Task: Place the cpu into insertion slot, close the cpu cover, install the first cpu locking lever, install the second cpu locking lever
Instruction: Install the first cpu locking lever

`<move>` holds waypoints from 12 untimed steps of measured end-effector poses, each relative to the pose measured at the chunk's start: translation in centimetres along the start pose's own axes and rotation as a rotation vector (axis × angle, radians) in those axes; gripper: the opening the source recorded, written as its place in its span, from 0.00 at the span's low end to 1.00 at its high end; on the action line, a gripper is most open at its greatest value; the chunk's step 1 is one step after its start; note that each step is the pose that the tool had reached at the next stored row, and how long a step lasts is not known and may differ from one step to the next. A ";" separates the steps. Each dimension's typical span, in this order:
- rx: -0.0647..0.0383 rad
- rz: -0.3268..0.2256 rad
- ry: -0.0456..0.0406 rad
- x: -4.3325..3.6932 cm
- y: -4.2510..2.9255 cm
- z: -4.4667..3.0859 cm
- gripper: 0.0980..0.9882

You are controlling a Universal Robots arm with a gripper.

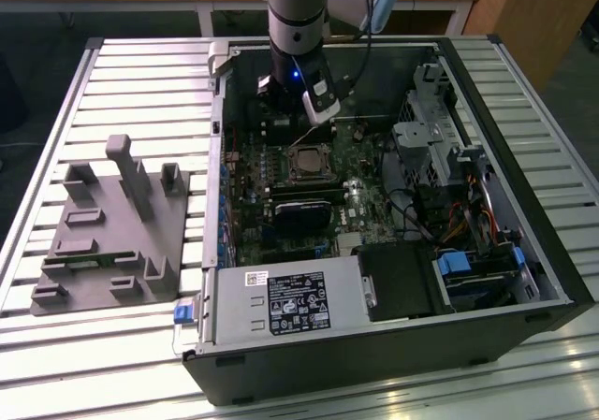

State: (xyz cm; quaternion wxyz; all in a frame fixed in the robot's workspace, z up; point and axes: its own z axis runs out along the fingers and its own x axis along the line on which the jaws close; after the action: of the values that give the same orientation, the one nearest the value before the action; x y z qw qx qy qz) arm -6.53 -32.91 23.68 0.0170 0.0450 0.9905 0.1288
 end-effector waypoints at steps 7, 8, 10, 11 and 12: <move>0.000 -0.001 -0.0090 -0.09 0.00 0.02 0.01; -0.001 -0.003 -0.0189 -0.08 -0.01 0.05 0.01; -0.003 -0.007 -0.0396 -0.07 -0.02 0.10 0.01; -0.003 -0.009 -0.0503 -0.07 -0.03 0.13 0.01; -0.004 -0.011 -0.0602 -0.07 -0.04 0.16 0.01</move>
State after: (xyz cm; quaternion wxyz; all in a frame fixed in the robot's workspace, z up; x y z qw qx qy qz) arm -6.46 -32.91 23.51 0.0476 0.0436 0.9895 0.1291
